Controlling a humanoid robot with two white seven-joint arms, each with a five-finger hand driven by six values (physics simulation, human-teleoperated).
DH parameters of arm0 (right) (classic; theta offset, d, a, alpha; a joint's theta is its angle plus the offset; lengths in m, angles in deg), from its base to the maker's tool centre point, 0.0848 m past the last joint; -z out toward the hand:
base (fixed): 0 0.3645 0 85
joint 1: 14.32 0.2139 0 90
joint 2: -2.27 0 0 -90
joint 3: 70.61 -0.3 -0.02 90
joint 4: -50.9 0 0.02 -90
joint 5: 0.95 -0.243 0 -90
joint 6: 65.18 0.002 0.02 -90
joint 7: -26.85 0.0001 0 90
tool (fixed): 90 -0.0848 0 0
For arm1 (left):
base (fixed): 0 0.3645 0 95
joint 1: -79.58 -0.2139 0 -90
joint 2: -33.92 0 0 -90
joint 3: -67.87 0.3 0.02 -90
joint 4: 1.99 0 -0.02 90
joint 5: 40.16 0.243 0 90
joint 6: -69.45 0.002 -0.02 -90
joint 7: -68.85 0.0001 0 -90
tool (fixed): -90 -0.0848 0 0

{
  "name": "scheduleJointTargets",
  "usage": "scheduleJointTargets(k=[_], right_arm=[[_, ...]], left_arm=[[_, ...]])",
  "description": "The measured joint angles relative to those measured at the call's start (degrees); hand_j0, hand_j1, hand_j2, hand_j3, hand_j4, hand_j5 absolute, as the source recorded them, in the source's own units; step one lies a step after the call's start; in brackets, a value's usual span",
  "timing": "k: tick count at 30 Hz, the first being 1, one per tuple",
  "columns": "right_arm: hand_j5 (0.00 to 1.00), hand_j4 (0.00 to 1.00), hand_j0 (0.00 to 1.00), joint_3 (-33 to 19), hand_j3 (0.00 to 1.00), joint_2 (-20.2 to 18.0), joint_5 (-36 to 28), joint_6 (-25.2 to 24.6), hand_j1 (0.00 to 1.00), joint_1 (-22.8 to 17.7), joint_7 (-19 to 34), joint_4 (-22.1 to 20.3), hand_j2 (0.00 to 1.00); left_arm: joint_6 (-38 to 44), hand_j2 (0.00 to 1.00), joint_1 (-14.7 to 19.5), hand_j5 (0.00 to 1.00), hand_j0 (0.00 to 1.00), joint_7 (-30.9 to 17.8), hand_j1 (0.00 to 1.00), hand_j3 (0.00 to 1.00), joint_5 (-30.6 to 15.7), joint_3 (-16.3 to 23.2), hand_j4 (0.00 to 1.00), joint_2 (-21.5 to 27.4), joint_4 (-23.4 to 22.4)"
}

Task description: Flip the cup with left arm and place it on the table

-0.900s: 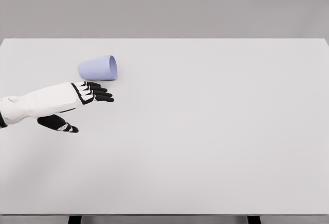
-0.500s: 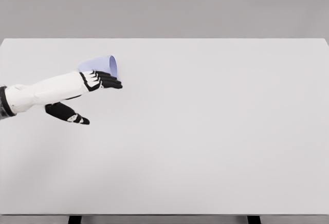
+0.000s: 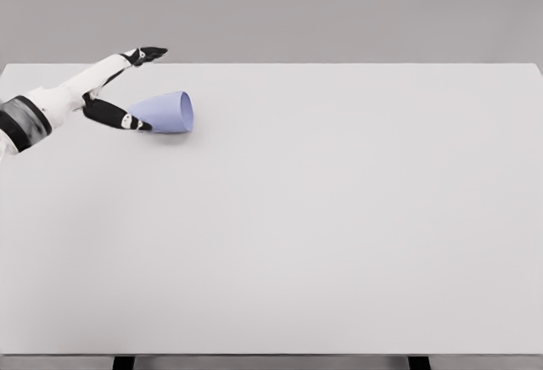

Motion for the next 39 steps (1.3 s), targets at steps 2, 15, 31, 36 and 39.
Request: scheduleJointTargets(k=[2,15,31,36,39], right_arm=[[1.00,1.00,1.00,0.00,1.00,0.00,0.00,0.00,1.00,0.00,0.00,0.00,1.00],[1.00,1.00,1.00,0.00,1.00,0.00,0.00,0.00,1.00,0.00,0.00,0.00,1.00],[1.00,1.00,1.00,0.00,1.00,0.00,-0.01,0.00,1.00,0.00,0.00,0.00,1.00],[1.00,1.00,1.00,0.00,1.00,0.00,0.00,0.00,1.00,0.00,0.00,0.00,1.00],[1.00,1.00,1.00,0.00,1.00,0.00,0.00,0.00,1.00,0.00,0.00,0.00,1.00]], left_arm=[[3.20,1.00,0.88,1.00,1.00,0.42,1.00,1.00,3.18,1.55,1.00,-0.22,-0.13],[10.45,1.00,6.59,1.00,1.00,0.71,1.00,1.00,18.81,9.56,1.00,-6.22,-3.89],[13.33,1.00,11.25,1.00,1.00,0.27,1.00,1.00,17.46,15.38,1.00,-8.16,-9.73],[14.10,1.00,12.39,1.00,1.00,0.29,1.00,1.00,17.52,16.80,1.00,-8.79,-12.43],[14.26,1.00,12.57,1.00,1.00,0.23,1.00,1.00,17.44,17.36,1.00,-9.31,-12.66]])
